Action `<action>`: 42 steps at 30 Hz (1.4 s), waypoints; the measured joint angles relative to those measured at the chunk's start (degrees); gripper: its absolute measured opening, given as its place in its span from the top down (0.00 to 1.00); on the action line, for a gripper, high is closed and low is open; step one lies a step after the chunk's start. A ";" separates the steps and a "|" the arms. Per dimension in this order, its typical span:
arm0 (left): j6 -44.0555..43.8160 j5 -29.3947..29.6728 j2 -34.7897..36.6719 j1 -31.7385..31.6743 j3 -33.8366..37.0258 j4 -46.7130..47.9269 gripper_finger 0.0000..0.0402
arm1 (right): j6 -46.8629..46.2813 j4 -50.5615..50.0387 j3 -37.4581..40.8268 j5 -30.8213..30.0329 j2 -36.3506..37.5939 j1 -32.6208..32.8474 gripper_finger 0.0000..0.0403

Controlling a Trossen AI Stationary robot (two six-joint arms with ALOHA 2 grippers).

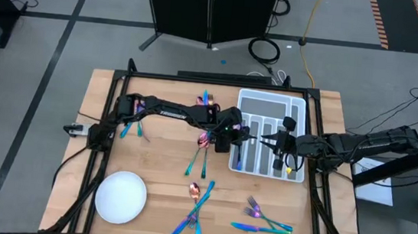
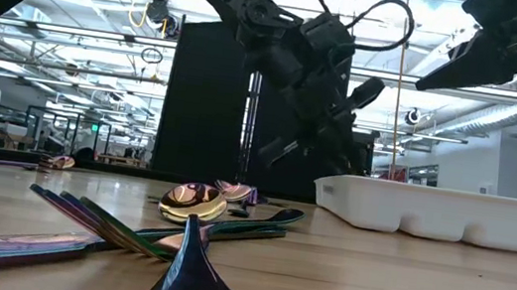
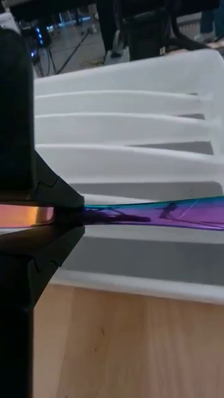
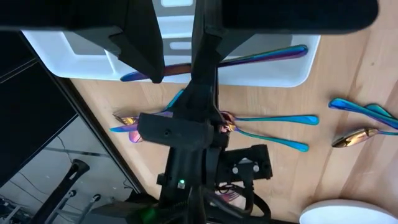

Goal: Sort silverware
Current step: Put the blue knife into the utensil organizer

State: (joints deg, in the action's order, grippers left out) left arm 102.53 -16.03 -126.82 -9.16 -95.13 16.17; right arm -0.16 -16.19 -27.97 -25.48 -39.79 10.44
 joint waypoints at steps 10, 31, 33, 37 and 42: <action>-3.53 0.04 0.02 0.01 0.00 -3.40 0.90 | -0.74 -1.21 0.00 0.05 0.00 0.00 0.83; -6.22 7.13 0.02 1.15 0.00 2.09 0.90 | -0.63 -1.94 0.00 0.03 0.00 0.00 0.83; -6.22 7.77 0.02 1.16 0.00 2.18 0.90 | -0.61 -1.93 0.00 0.03 0.00 0.00 0.83; -6.19 8.76 0.02 1.15 0.00 1.99 0.90 | -0.63 -1.92 0.00 0.03 0.00 0.00 0.83; -6.16 9.29 0.04 1.15 0.00 1.21 0.90 | -0.63 -1.88 0.00 0.03 0.00 0.00 0.83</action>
State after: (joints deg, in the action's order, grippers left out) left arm 96.37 -6.74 -126.78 -8.01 -95.13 17.38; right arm -0.80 -18.06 -27.97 -25.45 -39.79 10.44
